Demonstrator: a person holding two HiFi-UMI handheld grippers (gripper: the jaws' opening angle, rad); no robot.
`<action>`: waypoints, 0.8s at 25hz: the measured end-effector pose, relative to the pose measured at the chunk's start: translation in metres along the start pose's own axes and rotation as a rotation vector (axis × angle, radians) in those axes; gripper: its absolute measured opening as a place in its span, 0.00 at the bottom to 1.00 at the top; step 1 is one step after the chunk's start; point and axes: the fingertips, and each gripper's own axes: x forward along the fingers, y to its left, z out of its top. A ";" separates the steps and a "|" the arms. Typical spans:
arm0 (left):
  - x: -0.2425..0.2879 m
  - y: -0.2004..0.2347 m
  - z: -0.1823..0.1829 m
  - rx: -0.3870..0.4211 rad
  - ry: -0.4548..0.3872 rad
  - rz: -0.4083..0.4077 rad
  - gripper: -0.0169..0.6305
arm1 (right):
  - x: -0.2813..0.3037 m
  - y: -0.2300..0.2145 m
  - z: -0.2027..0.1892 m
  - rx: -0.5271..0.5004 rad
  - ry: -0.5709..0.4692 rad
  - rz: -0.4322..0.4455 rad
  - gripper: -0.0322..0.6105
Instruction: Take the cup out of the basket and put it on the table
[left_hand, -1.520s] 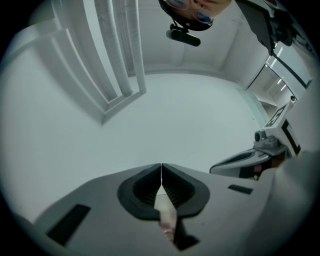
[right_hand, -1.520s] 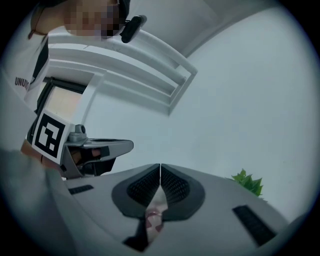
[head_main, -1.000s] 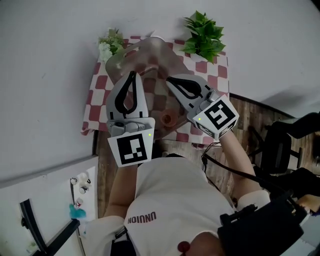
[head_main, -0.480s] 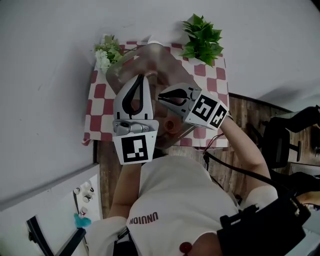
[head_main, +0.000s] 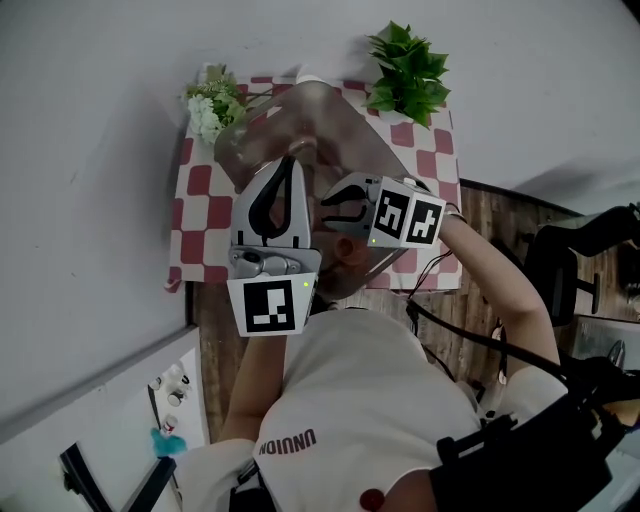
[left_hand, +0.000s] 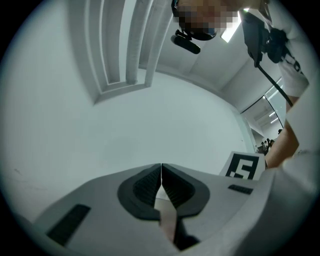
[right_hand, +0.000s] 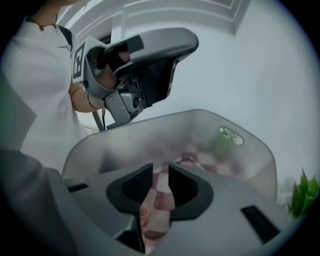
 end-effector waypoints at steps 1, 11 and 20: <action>0.000 0.000 0.000 -0.003 -0.001 -0.002 0.05 | 0.003 0.002 -0.004 -0.020 0.027 0.013 0.22; 0.003 -0.011 -0.003 -0.008 0.022 -0.047 0.05 | 0.022 0.020 -0.046 -0.073 0.216 0.208 0.27; 0.002 -0.005 -0.003 -0.015 0.033 -0.022 0.05 | 0.036 0.033 -0.069 -0.149 0.354 0.307 0.27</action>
